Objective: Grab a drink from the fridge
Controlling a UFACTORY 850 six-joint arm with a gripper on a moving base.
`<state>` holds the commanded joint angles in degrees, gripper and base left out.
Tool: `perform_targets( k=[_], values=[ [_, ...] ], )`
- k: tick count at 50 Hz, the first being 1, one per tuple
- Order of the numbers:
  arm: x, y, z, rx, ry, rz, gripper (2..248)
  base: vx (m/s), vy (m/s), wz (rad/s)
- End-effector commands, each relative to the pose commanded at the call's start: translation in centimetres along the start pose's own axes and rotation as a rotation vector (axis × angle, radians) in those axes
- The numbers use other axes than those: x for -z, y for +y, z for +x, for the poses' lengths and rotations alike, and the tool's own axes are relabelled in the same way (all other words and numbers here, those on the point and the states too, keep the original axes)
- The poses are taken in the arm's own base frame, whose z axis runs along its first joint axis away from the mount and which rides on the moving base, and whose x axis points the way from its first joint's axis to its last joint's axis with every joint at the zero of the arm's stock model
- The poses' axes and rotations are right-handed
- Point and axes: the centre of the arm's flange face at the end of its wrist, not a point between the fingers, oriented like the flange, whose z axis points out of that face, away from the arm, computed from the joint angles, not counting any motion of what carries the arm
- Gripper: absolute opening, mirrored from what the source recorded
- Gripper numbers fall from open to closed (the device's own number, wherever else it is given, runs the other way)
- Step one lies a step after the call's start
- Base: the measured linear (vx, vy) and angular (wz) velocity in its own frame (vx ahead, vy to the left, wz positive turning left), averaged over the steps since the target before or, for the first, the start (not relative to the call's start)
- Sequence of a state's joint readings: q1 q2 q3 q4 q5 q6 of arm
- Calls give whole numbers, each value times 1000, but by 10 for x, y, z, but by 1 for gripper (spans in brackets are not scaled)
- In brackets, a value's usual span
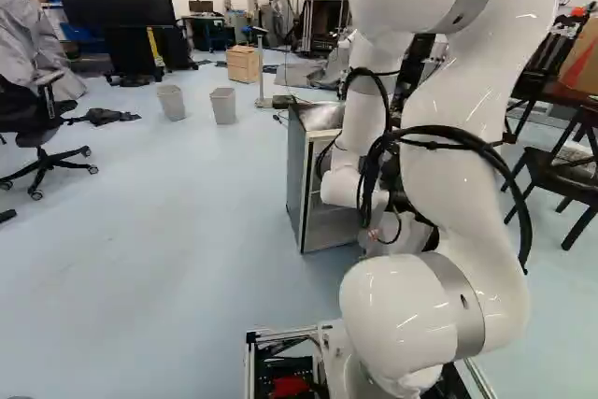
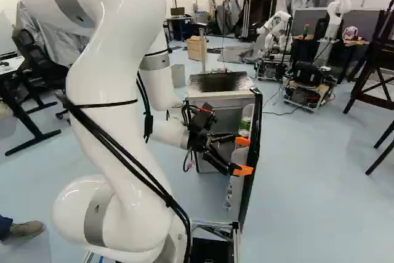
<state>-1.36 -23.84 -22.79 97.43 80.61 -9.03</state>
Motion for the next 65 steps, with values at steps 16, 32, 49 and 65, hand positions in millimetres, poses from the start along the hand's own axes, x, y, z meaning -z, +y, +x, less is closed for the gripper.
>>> perform_targets(
  k=[16, 32, 49, 65],
  values=[
    [-19, -17, 8, -45, -14, -61, 247, 0, 0, 0],
    [-38, -32, 15, -88, -26, -118, 247, 0, 0, 0],
    [-60, -47, 23, -131, -34, -174, 247, 0, 0, 0],
    [-81, -60, 31, -171, -41, -223, 247, 0, 0, 0]
  ],
)
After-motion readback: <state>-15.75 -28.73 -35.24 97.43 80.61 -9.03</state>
